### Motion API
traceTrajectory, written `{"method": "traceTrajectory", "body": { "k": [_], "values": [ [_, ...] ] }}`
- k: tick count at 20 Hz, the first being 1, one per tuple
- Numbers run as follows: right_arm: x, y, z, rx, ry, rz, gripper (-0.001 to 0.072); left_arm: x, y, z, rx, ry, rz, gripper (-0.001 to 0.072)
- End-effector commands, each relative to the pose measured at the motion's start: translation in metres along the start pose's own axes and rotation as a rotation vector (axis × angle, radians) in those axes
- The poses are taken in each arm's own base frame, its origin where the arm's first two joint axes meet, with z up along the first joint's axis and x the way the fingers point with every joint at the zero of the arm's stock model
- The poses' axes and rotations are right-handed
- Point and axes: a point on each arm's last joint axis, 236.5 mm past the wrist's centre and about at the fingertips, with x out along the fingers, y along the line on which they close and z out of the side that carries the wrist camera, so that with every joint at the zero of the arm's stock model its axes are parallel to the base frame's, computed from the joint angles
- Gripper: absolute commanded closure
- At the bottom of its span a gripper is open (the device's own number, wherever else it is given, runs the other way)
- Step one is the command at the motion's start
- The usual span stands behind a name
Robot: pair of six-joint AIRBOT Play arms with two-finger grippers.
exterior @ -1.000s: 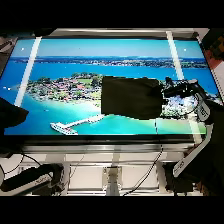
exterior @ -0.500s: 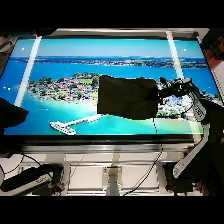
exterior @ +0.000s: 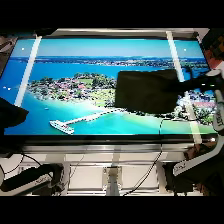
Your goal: Fold the clothes and pants, and hang the long-sleeved shirts on hangers.
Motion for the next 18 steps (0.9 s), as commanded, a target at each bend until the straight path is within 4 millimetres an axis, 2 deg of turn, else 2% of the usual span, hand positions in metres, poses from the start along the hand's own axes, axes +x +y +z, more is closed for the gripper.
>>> {"method": "traceTrajectory", "body": {
  "k": [1,4,6,8,11,13,15,16,18],
  "values": [
    [-0.077,-0.07,0.001,0.119,-0.142,-0.225,0.0702,0.0,0.0,0.0,0.0,-0.001,0.001,0.0684],
    [-0.145,-0.121,-0.009,0.24,-0.266,-0.311,0.0702,0.0,0.0,0.0,0.0,-0.001,0.001,0.0684],
    [-0.2,-0.16,-0.025,0.324,-0.352,-0.402,0.0702,0.0,0.0,0.0,0.001,-0.001,0.001,0.0684],
    [-0.252,-0.194,-0.049,0.421,-0.411,-0.487,0.0703,0.0,0.0,0.0,0.0,-0.001,0.001,0.0684],
    [-0.314,-0.235,-0.093,0.589,-0.486,-0.587,0.0702,0.0,0.0,0.001,0.0,-0.004,0.001,0.0684],
    [-0.335,-0.254,-0.12,0.687,-0.517,-0.607,0.0702,0.0,0.0,0.002,0.001,-0.009,0.002,0.0684],
    [-0.345,-0.269,-0.147,0.78,-0.505,-0.648,0.0702,0.0,0.001,0.006,0.0,-0.025,0.002,0.0685],
    [-0.348,-0.275,-0.156,0.815,-0.503,-0.667,0.0702,0.0,0.001,0.008,0.001,-0.035,0.003,0.0685],
    [-0.349,-0.277,-0.16,0.829,-0.497,-0.674,0.0702,0.0,0.001,0.013,0.0,-0.054,0.004,0.0685]
  ]
}}
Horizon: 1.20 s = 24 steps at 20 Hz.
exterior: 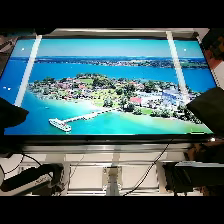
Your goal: Fold the clothes and pants, and hang the long-sleeved shirts on hangers.
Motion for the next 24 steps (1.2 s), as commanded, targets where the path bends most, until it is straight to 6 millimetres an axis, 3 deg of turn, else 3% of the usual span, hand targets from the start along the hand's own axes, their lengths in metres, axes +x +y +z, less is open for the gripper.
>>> {"method": "traceTrajectory", "body": {
  "k": [1,4,5,6,7,9,11,16,18,20,23,24],
  "values": [
    [-0.004,-0.033,-0.004,0.075,0.012,-0.074,0.0702,0.0,0.001,0.007,0.0,-0.028,0.003,0.0684],
    [-0.004,-0.03,-0.008,0.071,0.031,-0.072,0.0695,0.0,0.001,0.006,0.0,-0.027,0.003,0.0684],
    [-0.004,-0.03,-0.01,0.071,0.04,-0.073,0.0644,0.0,0.001,0.006,0.0,-0.027,0.003,0.0685],
    [-0.005,-0.03,-0.013,0.073,0.052,-0.074,0.0451,0.0,0.001,0.006,0.0,-0.027,0.003,0.0684],
    [-0.006,-0.032,-0.016,0.089,0.061,-0.085,0.0362,0.0,0.001,0.006,0.0,-0.027,0.003,0.0684],
    [-0.013,-0.037,-0.018,0.099,0.061,-0.109,0.0362,0.0,0.001,0.006,0.0,-0.027,0.003,0.0684],
    [-0.029,-0.037,-0.007,0.098,0.013,-0.116,0.0362,0.0,0.001,0.006,0.0,-0.027,0.003,0.0684],
    [-0.095,-0.025,0.039,0.09,-0.228,-0.091,0.0362,0.0,0.002,0.006,0.027,-0.027,0.006,0.0685],
    [-0.106,0.01,0.047,0.073,-0.272,0.053,0.0401,-0.001,0.009,0.007,0.036,-0.027,0.033,0.0684],
    [-0.11,0.08,0.039,-0.019,-0.239,0.322,0.0695,-0.004,0.029,0.007,0.066,-0.026,0.119,0.0685],
    [-0.136,0.191,0.019,-0.197,-0.222,0.647,0.0697,-0.028,0.072,0.015,0.096,-0.043,0.286,0.0686],
    [-0.148,0.235,0.002,-0.263,-0.198,0.758,0.0698,-0.04,0.083,0.016,0.083,-0.052,0.32,0.0686]
  ]
}}
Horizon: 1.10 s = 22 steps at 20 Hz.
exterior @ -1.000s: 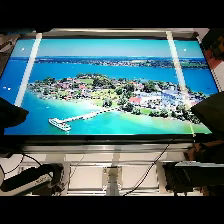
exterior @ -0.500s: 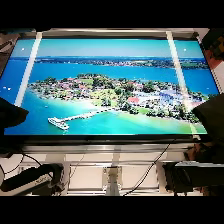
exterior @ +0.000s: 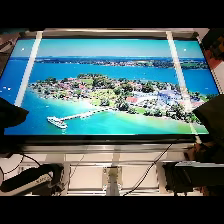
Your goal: Fold the clothes and pants, and hang the long-sleeved shirts on hangers.
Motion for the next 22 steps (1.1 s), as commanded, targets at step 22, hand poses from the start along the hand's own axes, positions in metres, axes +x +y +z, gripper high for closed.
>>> {"method": "traceTrajectory", "body": {
  "k": [22],
  "values": [
    [0.009,0.392,-0.258,-0.625,0.438,0.82,0.0694,-0.162,0.069,-0.007,0.061,-0.023,0.416,0.0684]
  ]
}}
